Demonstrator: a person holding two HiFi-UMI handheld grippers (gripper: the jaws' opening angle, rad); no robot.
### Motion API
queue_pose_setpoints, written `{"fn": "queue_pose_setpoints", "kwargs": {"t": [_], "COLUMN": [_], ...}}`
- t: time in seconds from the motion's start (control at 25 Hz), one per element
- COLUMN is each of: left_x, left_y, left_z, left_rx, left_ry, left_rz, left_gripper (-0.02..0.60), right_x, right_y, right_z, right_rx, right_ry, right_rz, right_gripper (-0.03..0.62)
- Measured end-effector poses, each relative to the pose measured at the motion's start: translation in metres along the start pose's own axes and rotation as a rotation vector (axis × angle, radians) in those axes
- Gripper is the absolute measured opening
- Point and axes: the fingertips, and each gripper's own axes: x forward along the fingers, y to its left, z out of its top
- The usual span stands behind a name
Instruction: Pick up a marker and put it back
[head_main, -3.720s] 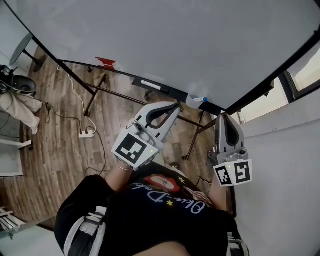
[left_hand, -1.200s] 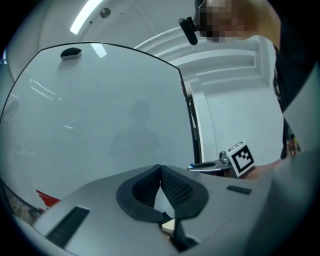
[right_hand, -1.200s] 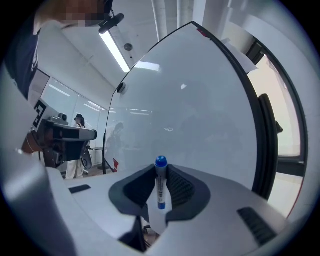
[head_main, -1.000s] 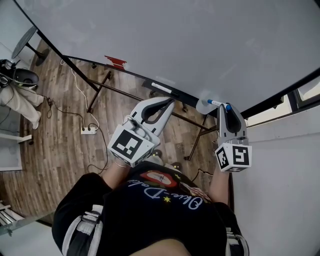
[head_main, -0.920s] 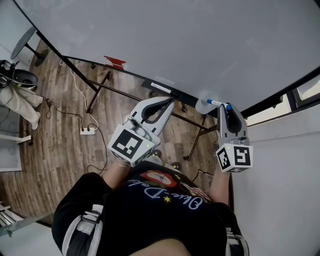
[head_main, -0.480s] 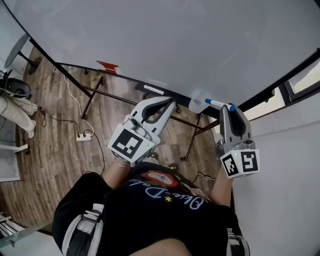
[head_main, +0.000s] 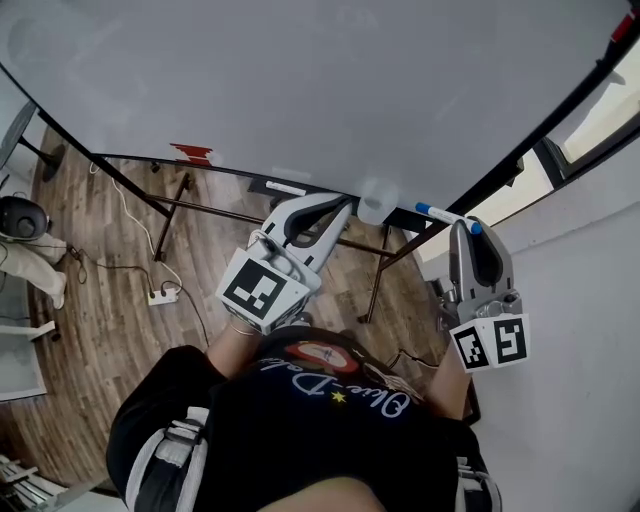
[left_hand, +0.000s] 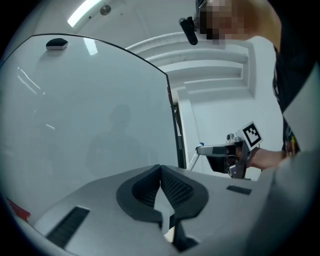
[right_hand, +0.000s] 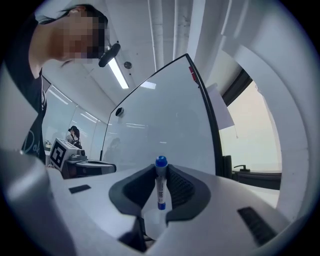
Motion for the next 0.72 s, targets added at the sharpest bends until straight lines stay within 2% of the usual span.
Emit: {"fn": "queue_pose_setpoints", "kwargs": {"t": [0.28,0.72], "left_x": [0.010,0.012], "left_y": [-0.004,-0.002], "left_z": [0.000,-0.005], "left_rx": [0.009,-0.010], "left_ry": [-0.004,0.003], "left_rz": [-0.027,-0.033], "left_gripper": [0.003,0.003], "right_x": [-0.020,-0.021], "right_y": [-0.015,-0.015], "right_z": [0.006,0.002], "right_rx": [0.021,0.033], "right_ry": [-0.025,-0.020], "right_rz": [-0.063,-0.073], "right_gripper": [0.068,0.067]}}
